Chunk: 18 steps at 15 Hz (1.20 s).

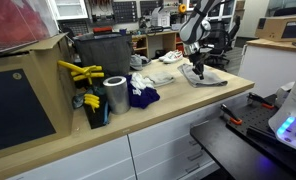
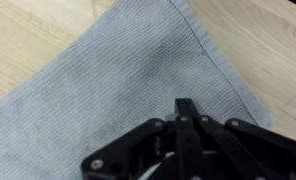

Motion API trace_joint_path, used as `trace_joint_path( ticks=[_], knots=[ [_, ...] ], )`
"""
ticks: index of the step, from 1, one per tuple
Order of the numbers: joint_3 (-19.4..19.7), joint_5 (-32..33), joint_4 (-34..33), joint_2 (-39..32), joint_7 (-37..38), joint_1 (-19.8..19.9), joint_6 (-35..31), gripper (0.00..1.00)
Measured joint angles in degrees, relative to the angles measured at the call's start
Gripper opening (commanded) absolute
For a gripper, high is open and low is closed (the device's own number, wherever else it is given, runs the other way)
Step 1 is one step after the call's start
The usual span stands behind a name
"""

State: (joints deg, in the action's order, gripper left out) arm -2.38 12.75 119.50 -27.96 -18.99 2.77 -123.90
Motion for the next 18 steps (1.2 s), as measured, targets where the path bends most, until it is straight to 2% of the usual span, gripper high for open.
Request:
trace_joint_path(
  ticks=[9,18],
  knots=[
    [0.2,0.3,5.3,1.8,-1.3,1.1,-6.3,0.0],
    [-0.2,0.8,8.2,3.3,-2.1,-0.2,-7.2,0.0]
  ],
)
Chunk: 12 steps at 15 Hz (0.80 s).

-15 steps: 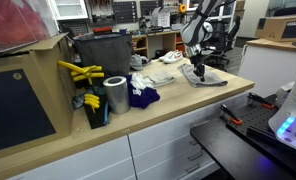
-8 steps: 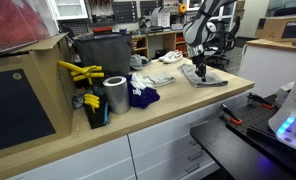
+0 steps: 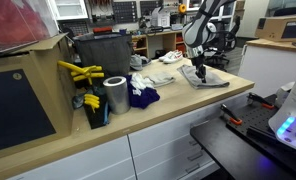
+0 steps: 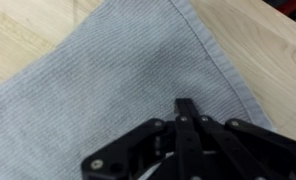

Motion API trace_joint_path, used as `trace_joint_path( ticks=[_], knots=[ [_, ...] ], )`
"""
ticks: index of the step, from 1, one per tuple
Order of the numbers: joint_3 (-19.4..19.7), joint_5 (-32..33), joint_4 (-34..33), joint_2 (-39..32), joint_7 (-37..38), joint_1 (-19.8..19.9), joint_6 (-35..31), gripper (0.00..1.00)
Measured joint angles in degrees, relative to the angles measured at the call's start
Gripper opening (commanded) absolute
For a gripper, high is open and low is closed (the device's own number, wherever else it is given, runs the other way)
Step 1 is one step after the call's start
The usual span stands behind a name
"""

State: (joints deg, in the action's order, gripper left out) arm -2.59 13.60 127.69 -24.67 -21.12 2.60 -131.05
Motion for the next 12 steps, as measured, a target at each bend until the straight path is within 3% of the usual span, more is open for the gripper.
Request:
trace_joint_path(
  ticks=[12],
  knots=[
    [-1.6,-0.5,0.3,0.1,0.1,-1.2,0.8,0.0]
  ],
)
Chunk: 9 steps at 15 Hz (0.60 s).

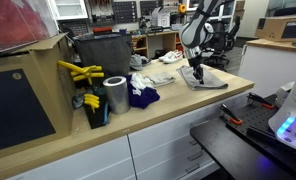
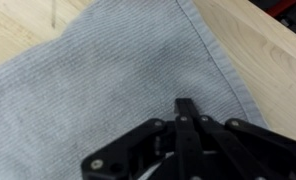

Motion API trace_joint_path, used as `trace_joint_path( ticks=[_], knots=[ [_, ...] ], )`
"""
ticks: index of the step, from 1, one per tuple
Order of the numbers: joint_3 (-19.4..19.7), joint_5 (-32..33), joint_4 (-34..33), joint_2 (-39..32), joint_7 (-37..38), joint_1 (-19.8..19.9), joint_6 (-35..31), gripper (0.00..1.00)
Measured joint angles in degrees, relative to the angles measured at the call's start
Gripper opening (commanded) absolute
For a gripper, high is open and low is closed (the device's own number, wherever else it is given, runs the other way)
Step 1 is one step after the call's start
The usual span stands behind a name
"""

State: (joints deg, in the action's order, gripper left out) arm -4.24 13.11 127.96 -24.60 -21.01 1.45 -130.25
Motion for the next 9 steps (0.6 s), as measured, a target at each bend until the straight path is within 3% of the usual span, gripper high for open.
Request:
trace_joint_path(
  ticks=[9],
  knots=[
    [-3.8,-5.8,-1.4,-0.9,3.0,-3.2,0.0,0.0]
  ],
)
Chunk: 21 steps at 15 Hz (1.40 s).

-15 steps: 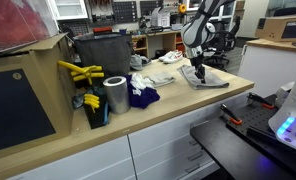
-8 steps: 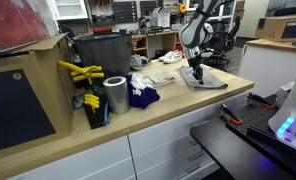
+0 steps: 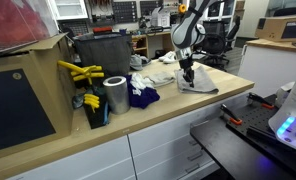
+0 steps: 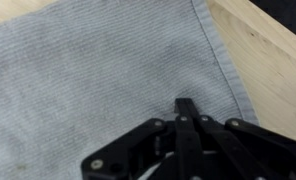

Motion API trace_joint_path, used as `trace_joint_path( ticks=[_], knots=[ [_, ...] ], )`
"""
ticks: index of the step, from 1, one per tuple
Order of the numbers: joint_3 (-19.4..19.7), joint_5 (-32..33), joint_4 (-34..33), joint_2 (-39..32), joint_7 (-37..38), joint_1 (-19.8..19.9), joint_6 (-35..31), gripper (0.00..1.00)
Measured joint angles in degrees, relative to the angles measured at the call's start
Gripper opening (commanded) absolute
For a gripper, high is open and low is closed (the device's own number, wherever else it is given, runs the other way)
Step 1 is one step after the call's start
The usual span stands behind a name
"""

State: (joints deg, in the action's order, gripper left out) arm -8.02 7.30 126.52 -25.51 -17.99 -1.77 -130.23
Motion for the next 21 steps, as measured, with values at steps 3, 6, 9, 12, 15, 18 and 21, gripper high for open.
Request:
trace_joint_path(
  ticks=[3,6,9,12,15,18,21],
  knots=[
    [-1.2,-1.4,-1.2,-0.7,0.6,-1.5,0.0,0.0],
    [-2.1,-2.6,-2.2,-1.4,0.4,-2.0,0.0,0.34],
    [-2.3,-4.1,-4.2,-2.2,-1.9,-1.9,3.6,0.56],
    [-2.0,-3.8,-9.3,-3.8,-5.0,-1.5,12.8,0.78],
    [-0.9,-2.5,-16.5,-5.2,-8.5,-1.1,24.0,0.99],
    [-0.1,-0.2,-24.1,-8.3,-12.5,-0.5,31.6,1.0],
    [0.5,2.3,-30.9,-12.9,-16.1,0.2,33.4,1.0]
  ],
)
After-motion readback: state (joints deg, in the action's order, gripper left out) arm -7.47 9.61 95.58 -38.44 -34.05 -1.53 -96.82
